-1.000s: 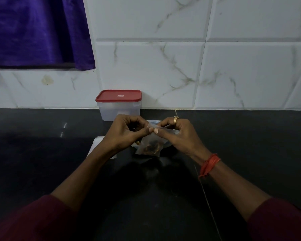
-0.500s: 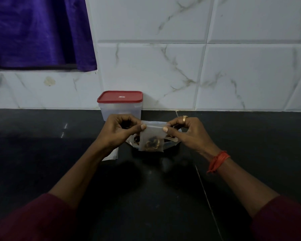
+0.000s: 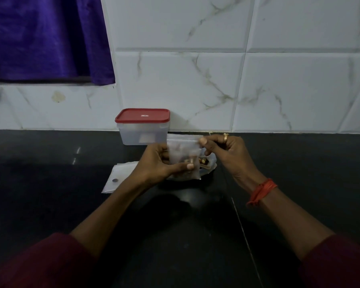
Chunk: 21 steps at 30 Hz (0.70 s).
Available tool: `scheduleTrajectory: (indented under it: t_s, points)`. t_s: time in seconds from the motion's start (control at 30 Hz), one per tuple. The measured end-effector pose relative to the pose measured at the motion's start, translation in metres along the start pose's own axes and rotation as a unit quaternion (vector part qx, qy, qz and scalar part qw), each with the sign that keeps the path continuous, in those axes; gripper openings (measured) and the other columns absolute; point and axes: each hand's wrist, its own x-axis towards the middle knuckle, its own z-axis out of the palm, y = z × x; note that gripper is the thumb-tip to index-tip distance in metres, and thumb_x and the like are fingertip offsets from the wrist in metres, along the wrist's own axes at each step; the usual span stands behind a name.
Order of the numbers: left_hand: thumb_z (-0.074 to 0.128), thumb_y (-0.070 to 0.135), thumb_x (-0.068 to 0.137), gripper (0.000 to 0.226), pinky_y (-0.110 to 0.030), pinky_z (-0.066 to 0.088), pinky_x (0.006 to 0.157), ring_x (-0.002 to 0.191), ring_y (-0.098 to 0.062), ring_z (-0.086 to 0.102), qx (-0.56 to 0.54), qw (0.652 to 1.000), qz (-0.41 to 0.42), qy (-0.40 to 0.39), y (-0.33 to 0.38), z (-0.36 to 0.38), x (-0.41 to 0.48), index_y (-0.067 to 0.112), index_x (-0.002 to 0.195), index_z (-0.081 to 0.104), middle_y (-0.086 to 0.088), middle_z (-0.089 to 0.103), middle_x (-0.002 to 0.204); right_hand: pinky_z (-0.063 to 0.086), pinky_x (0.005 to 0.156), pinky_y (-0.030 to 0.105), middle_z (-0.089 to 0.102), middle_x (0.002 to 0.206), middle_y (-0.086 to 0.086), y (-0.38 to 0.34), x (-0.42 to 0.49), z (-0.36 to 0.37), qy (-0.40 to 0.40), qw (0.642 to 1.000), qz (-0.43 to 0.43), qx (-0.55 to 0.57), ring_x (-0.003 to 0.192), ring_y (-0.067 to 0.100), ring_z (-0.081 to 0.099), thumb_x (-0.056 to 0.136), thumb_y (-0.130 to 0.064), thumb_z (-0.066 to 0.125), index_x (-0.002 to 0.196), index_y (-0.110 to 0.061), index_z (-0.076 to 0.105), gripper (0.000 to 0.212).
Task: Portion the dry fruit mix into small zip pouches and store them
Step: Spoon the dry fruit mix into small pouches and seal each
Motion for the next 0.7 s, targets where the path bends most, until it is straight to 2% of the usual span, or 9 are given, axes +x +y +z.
scheduleTrajectory:
  t_s: [0.07, 0.17, 0.2, 0.27, 0.4, 0.5, 0.6, 0.7]
  points:
    - [0.083, 0.004, 0.072, 0.03, -0.023, 0.059, 0.071, 0.085, -0.015, 0.076, -0.036, 0.999, -0.016, 0.03, -0.002, 0.006, 0.0, 0.014, 0.098, 0.073, 0.001, 0.079, 0.09, 0.053, 0.072, 0.018, 0.076, 0.085, -0.013, 0.001, 0.0, 0.0, -0.008, 1.0, 0.003, -0.021, 0.073, 0.005, 0.069, 0.087, -0.026, 0.073, 0.099, -0.027, 0.076, 0.012]
    - [0.083, 0.015, 0.071, 0.025, -0.027, 0.059, 0.064, 0.077, -0.019, 0.076, -0.068, 0.993, -0.047, 0.082, -0.006, 0.008, 0.001, 0.01, 0.094, 0.073, -0.007, 0.078, 0.084, 0.061, 0.077, 0.034, 0.076, 0.096, -0.006, 0.007, -0.003, 0.0, -0.047, 0.996, 0.011, -0.08, 0.084, 0.018, 0.074, 0.079, -0.044, 0.08, 0.111, -0.04, 0.073, 0.032]
    - [0.083, 0.019, 0.069, 0.028, -0.029, 0.059, 0.065, 0.076, -0.02, 0.075, -0.064, 0.992, -0.048, 0.1, -0.007, 0.009, 0.002, 0.009, 0.094, 0.074, -0.007, 0.078, 0.083, 0.061, 0.078, 0.035, 0.076, 0.095, -0.006, 0.008, -0.004, 0.001, -0.055, 0.993, 0.014, -0.103, 0.084, 0.017, 0.075, 0.076, -0.045, 0.082, 0.112, -0.039, 0.072, 0.038]
    - [0.084, 0.022, 0.066, 0.035, -0.034, 0.062, 0.072, 0.081, -0.023, 0.076, -0.067, 0.988, -0.052, 0.132, -0.005, 0.011, 0.003, 0.008, 0.097, 0.074, -0.007, 0.078, 0.086, 0.062, 0.079, 0.035, 0.077, 0.093, -0.004, 0.011, -0.006, 0.004, -0.06, 0.991, 0.02, -0.117, 0.084, 0.012, 0.075, 0.075, -0.036, 0.086, 0.112, -0.033, 0.072, 0.039]
    - [0.084, 0.021, 0.067, 0.036, -0.026, 0.061, 0.07, 0.083, -0.019, 0.076, -0.097, 0.983, -0.036, 0.149, -0.001, 0.015, 0.003, 0.01, 0.099, 0.074, -0.005, 0.079, 0.089, 0.061, 0.079, 0.03, 0.078, 0.096, 0.002, 0.011, -0.007, 0.007, -0.067, 0.995, 0.035, -0.061, 0.088, 0.015, 0.075, 0.078, -0.019, 0.084, 0.108, -0.026, 0.071, 0.034]
    - [0.077, 0.037, 0.072, 0.047, -0.031, 0.061, 0.062, 0.085, -0.022, 0.076, -0.097, 0.985, -0.044, 0.133, 0.001, 0.013, 0.005, 0.014, 0.112, 0.069, -0.007, 0.077, 0.103, 0.06, 0.076, 0.029, 0.078, 0.096, 0.007, 0.012, -0.002, 0.002, -0.024, 0.998, 0.052, -0.02, 0.09, 0.019, 0.075, 0.079, -0.014, 0.081, 0.111, -0.015, 0.072, 0.033]
    - [0.068, 0.043, 0.082, 0.046, -0.03, 0.059, 0.053, 0.076, -0.025, 0.075, -0.096, 0.982, -0.053, 0.155, 0.0, 0.008, 0.005, 0.014, 0.117, 0.065, -0.005, 0.076, 0.105, 0.06, 0.077, 0.031, 0.078, 0.095, 0.006, 0.016, 0.006, -0.013, 0.068, 0.995, 0.075, -0.013, 0.089, 0.018, 0.074, 0.082, -0.017, 0.08, 0.111, -0.011, 0.074, 0.03]
    - [0.068, 0.042, 0.079, 0.043, -0.029, 0.06, 0.055, 0.073, -0.024, 0.074, -0.076, 0.984, -0.043, 0.158, -0.002, 0.004, 0.004, 0.016, 0.114, 0.064, -0.007, 0.075, 0.105, 0.057, 0.064, 0.02, 0.075, 0.084, 0.002, 0.021, 0.011, -0.038, 0.125, 0.986, 0.113, -0.012, 0.073, 0.006, 0.073, 0.092, -0.016, 0.07, 0.112, -0.006, 0.071, 0.022]
